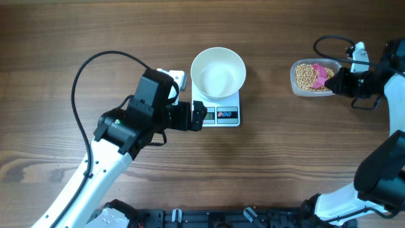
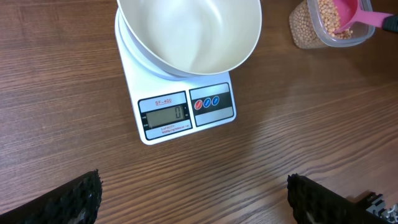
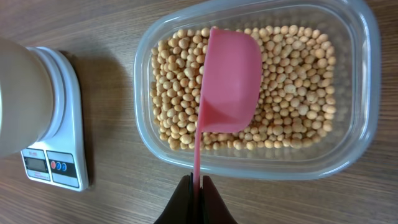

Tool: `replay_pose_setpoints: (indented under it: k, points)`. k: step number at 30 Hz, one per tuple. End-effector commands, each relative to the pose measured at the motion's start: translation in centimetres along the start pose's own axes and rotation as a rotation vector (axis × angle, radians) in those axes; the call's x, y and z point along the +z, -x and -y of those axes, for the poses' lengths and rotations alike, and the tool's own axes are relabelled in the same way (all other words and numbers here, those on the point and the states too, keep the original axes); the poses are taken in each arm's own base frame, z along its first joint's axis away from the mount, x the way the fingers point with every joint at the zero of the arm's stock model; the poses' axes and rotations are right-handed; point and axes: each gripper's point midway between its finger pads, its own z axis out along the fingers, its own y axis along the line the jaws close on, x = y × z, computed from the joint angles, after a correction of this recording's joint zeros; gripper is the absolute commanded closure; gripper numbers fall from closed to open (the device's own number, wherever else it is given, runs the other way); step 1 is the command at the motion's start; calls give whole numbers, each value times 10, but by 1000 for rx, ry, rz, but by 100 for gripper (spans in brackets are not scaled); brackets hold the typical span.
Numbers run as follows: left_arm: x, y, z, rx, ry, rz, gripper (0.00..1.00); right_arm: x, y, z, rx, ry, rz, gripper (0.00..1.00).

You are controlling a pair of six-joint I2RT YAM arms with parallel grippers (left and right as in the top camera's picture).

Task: Scoop item into bowl and weigh 150g on scale
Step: 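Drag the scoop through the soybeans to fill it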

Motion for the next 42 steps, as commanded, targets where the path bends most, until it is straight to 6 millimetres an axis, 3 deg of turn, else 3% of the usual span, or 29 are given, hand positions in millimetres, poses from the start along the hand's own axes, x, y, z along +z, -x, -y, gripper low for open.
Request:
replay_pose_setpoints:
  k: [1,8,11,16,25,30,35,42]
  points:
    - [-2,5,6,12,-19,8,0,12,-12,-5,8,54,-28,96]
    - [-2,5,6,12,-19,8,0,-3,-3,-3,69,169,55,96]
    - [-2,5,6,12,-19,8,0,-8,-3,9,98,156,73,96]
    - [-2,5,6,12,-19,8,0,-11,-2,8,108,180,85,96]
    - [-2,5,6,12,-19,8,0,-6,-13,38,103,-2,24,96]
    - [-2,5,6,12,-19,8,0,6,-14,30,56,-85,-32,96]
    - [-2,5,6,12,-19,8,0,22,-17,1,-21,-76,-88,96]
    - [-2,5,6,12,-19,8,0,12,-19,-2,48,41,-56,96]
